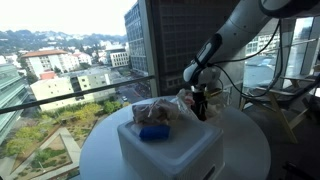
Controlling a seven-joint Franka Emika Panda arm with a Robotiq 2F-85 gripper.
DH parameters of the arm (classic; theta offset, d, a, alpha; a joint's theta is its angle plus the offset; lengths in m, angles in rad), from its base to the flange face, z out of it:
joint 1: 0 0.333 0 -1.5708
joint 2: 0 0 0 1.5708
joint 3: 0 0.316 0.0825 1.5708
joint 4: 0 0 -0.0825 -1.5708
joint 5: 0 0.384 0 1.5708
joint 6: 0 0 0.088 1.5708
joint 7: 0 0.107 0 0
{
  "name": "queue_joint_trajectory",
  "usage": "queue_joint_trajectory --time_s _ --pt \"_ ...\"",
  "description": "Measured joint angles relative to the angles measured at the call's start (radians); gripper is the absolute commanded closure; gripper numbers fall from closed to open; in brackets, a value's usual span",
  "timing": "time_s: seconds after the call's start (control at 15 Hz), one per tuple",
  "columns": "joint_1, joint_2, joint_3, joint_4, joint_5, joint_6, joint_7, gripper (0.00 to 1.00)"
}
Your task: Put the items in the plastic bag on top of the white storage container.
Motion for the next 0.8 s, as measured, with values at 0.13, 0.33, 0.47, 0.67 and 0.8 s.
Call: queue_joint_trajectory --time_s 0.13,0.33,0.47,0.67,0.8 --pt "-0.011 0.0 0.0 0.0 0.014 -0.002 0.019 0.71" --pt "-0.017 -0.005 0.0 0.001 0.031 -0.015 0.058 0.92" --pt "-0.017 -0.022 -0.001 0.001 0.033 -0.042 0.095 0.99" --pt "-0.008 -0.095 -0.012 0.004 0.024 -0.127 0.16 0.98" --pt "0.018 -0.175 -0.035 0.004 -0.015 -0.182 0.219 0.96"
